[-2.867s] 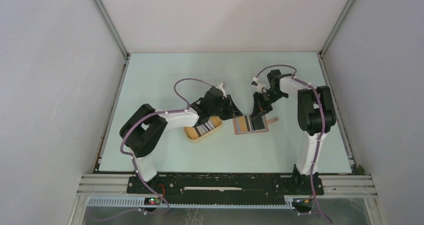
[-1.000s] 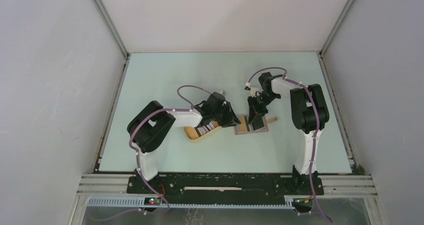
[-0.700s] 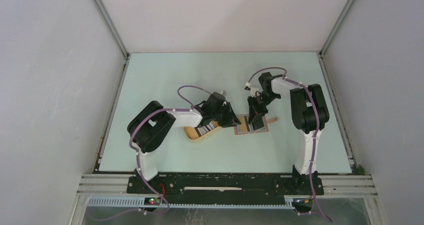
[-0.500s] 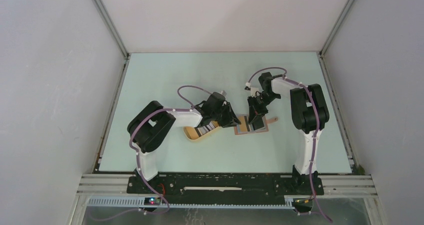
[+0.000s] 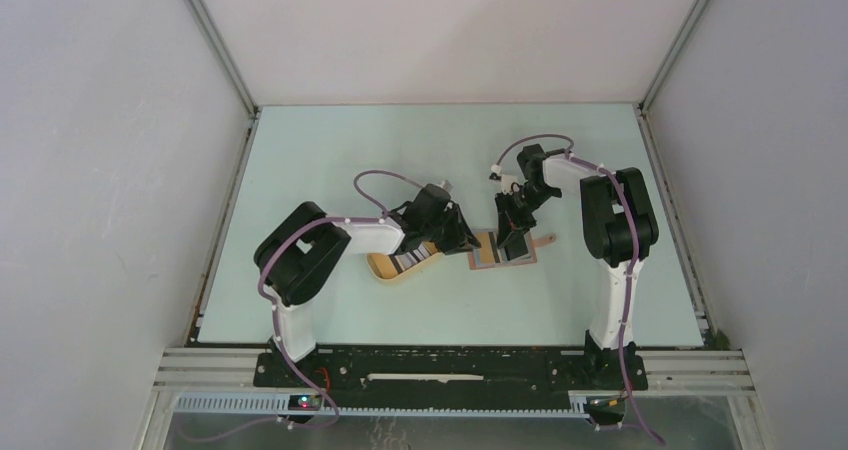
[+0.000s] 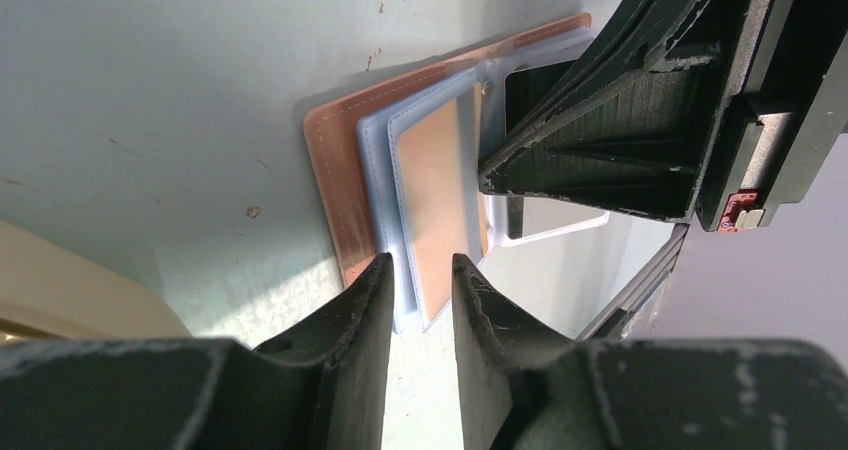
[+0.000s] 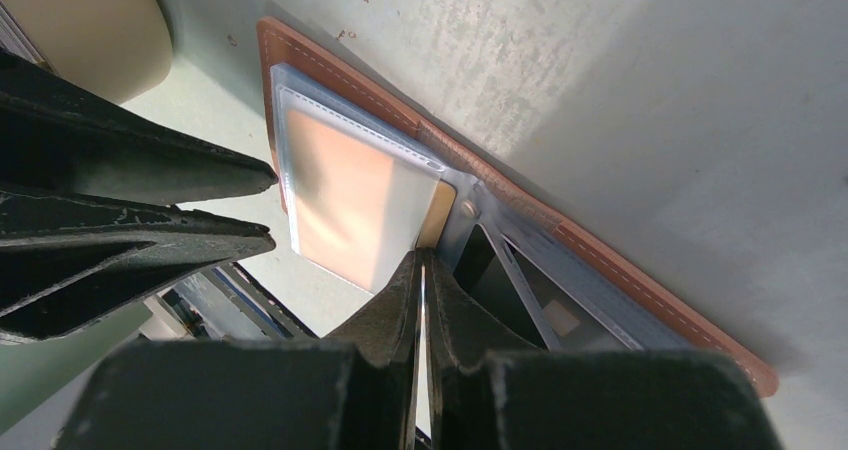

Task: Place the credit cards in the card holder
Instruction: Insert the credit card into the card holder.

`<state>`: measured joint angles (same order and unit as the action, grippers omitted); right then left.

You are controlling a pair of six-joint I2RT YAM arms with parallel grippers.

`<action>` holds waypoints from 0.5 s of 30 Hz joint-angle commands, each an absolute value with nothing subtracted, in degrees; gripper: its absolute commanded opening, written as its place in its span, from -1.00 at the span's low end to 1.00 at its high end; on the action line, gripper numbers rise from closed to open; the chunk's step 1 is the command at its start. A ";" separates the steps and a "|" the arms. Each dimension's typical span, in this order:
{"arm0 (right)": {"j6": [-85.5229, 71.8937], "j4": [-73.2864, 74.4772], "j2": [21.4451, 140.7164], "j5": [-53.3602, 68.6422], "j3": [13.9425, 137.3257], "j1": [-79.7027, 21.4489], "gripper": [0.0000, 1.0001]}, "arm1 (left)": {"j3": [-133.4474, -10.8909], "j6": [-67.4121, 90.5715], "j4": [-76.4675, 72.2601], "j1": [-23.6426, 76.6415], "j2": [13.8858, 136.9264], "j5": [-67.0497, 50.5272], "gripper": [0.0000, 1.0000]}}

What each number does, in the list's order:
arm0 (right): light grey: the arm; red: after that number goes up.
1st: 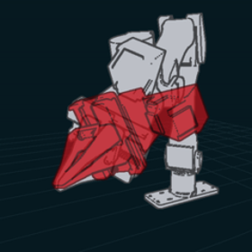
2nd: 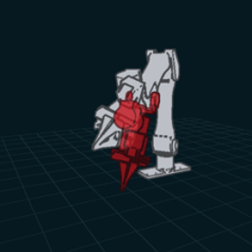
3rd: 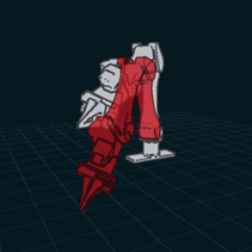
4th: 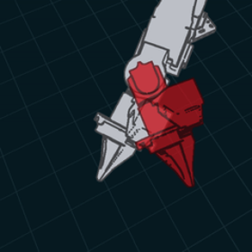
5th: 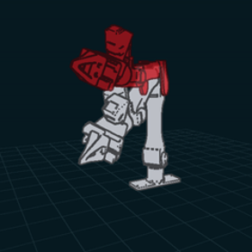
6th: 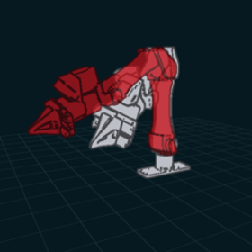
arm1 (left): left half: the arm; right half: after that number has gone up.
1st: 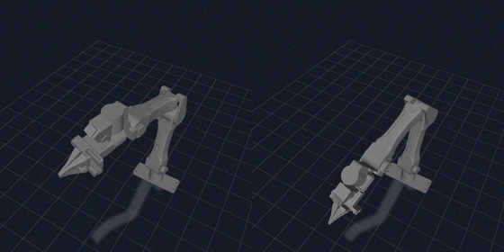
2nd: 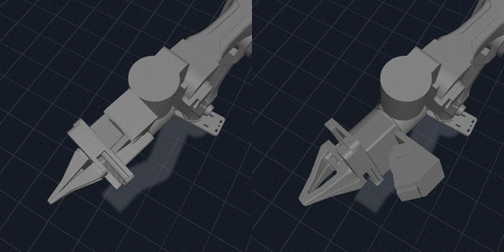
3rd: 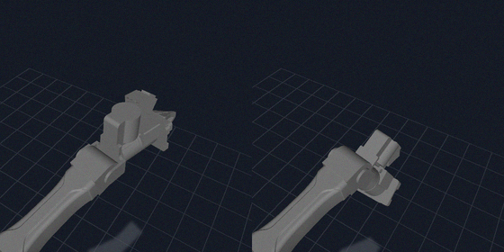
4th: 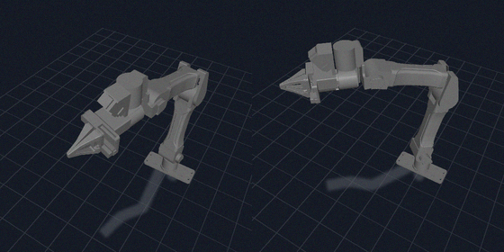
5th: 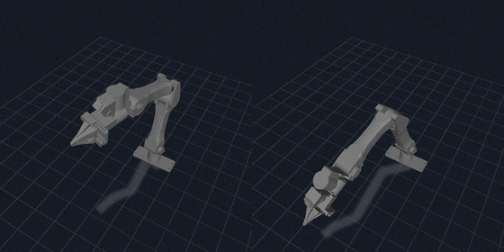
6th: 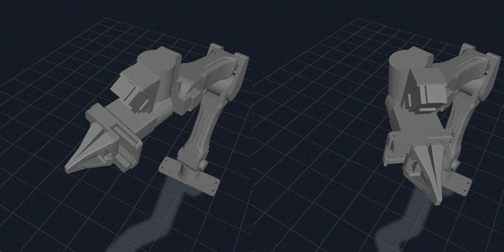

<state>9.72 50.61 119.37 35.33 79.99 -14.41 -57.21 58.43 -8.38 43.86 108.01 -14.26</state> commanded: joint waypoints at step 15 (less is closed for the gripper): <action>10.16 50.20 121.11 32.37 80.71 -14.77 -0.78 | -57.50 58.50 -11.57 43.84 105.81 -14.97 -0.39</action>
